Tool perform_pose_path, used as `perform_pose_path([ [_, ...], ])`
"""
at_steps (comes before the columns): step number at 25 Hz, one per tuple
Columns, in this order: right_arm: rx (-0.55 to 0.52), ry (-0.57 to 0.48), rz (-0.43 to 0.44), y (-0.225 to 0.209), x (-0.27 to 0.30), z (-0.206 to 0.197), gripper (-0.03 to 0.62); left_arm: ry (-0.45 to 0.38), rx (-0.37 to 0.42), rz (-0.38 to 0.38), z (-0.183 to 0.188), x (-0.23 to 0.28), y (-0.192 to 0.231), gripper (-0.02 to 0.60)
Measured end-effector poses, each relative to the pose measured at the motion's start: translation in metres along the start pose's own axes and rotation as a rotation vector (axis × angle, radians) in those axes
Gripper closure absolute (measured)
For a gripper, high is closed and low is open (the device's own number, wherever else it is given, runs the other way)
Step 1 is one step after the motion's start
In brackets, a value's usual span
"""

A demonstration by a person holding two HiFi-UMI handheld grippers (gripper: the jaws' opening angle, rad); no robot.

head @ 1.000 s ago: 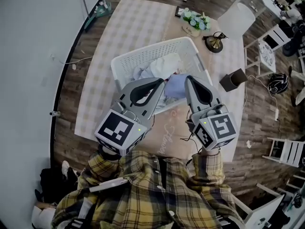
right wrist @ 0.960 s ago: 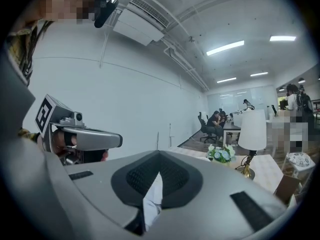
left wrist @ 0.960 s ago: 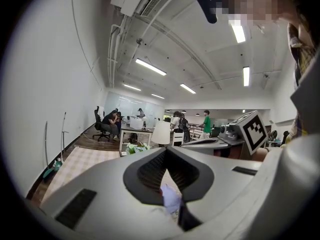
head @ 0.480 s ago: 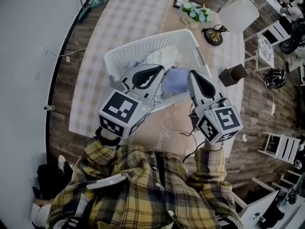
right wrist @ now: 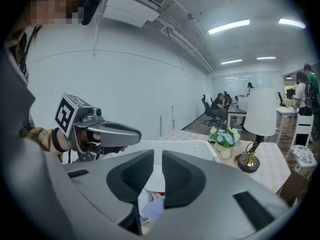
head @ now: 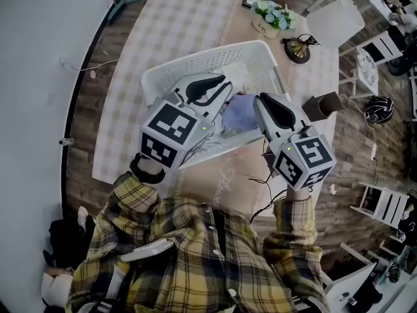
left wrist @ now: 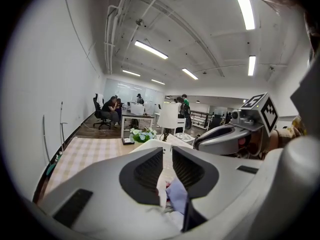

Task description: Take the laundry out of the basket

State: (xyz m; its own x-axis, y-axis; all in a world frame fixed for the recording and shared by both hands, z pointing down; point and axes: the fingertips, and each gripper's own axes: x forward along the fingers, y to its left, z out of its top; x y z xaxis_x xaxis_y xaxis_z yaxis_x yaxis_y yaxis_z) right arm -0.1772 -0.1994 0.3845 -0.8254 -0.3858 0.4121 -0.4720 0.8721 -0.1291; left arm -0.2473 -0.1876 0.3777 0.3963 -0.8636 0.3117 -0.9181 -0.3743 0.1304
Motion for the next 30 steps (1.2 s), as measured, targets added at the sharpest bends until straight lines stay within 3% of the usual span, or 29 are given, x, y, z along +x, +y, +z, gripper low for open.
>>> perform_pose_path([
  [7, -0.081, 0.124, 0.106, -0.001, 0.019, -0.012, 0.471, 0.089, 0.008, -0.039, -0.016, 0.025, 0.012, 0.428],
  [11, -0.166, 0.264, 0.176, 0.002, 0.033, -0.030, 0.373, 0.144, 0.020, -0.055, -0.027, 0.040, 0.019, 0.394],
  [15, -0.225, 0.374, 0.217, 0.002, 0.045, -0.051, 0.334, 0.214, 0.029, -0.075, -0.044, 0.053, 0.025, 0.374],
  [19, -0.218, 0.452, 0.267, 0.004, 0.058, -0.069, 0.287, 0.266, 0.045, -0.081, -0.060, 0.065, 0.032, 0.341],
  [21, -0.205, 0.493, 0.280, 0.001, 0.065, -0.075, 0.277, 0.295, 0.052, -0.092, -0.065, 0.075, 0.034, 0.296],
  [27, -0.159, 0.666, 0.304, -0.015, 0.089, -0.096, 0.259, 0.378, 0.058, -0.115, -0.082, 0.108, 0.050, 0.259],
  [30, -0.145, 0.768, 0.342, -0.002, 0.082, -0.116, 0.214, 0.415, 0.063, -0.117, -0.102, 0.105, 0.043, 0.242],
])
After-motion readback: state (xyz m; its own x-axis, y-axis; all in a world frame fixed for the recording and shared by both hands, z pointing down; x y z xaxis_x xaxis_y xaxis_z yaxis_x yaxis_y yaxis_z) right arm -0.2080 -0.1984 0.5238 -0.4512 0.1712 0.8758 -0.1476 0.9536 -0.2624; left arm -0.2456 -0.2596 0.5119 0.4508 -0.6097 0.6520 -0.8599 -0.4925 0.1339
